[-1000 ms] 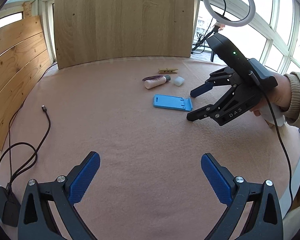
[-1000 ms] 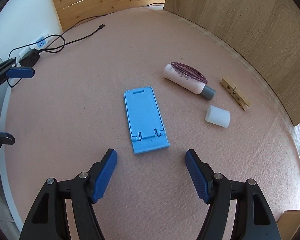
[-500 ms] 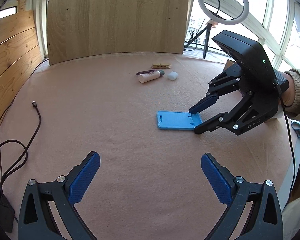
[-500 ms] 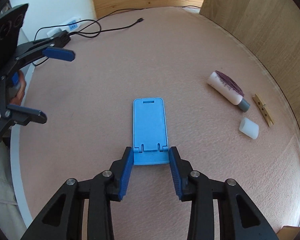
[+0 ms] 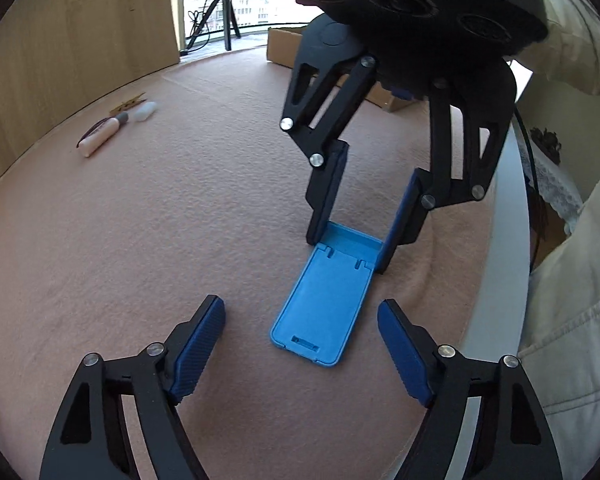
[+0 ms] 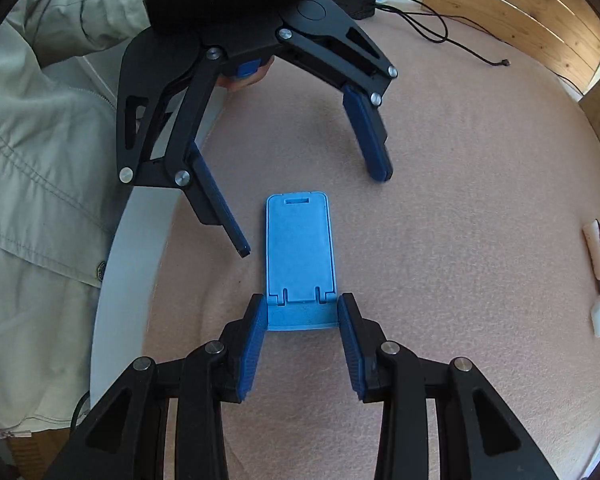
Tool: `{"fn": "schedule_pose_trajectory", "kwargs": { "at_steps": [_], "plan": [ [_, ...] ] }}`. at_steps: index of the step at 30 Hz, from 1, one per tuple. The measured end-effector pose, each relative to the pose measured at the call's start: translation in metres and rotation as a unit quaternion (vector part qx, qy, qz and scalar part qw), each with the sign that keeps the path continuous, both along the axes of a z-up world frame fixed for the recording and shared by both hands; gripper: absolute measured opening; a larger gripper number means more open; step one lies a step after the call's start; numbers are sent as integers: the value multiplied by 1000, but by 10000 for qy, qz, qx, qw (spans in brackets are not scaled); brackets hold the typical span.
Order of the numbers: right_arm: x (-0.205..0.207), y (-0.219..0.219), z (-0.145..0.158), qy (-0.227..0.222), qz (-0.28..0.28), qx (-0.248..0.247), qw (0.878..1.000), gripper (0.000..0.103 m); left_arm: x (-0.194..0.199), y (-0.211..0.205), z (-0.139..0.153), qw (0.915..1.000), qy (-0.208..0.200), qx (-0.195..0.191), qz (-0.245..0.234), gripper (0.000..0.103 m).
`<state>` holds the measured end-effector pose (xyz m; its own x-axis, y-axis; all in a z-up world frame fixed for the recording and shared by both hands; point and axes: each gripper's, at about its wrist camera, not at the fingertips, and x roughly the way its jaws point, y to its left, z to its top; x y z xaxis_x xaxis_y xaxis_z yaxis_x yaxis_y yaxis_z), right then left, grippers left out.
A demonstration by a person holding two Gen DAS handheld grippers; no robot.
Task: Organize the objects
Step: 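Grasp the blue phone stand's base with the right gripper while the left gripper grips its other end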
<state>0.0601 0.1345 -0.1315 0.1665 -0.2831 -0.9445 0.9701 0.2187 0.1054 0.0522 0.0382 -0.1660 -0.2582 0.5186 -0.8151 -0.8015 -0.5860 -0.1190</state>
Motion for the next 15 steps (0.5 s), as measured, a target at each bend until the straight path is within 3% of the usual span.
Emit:
{"fn": "schedule_pose_trajectory", "kwargs": {
  "at_steps": [3,15],
  "plan": [
    [1,1,0,-20,188,54,9998,33,6,2,2,9998,-115,130,-109,45],
    [4,5,-2,282,580,145,9978,33,18,4,4,9997,63,-97,-201,44]
  ]
}}
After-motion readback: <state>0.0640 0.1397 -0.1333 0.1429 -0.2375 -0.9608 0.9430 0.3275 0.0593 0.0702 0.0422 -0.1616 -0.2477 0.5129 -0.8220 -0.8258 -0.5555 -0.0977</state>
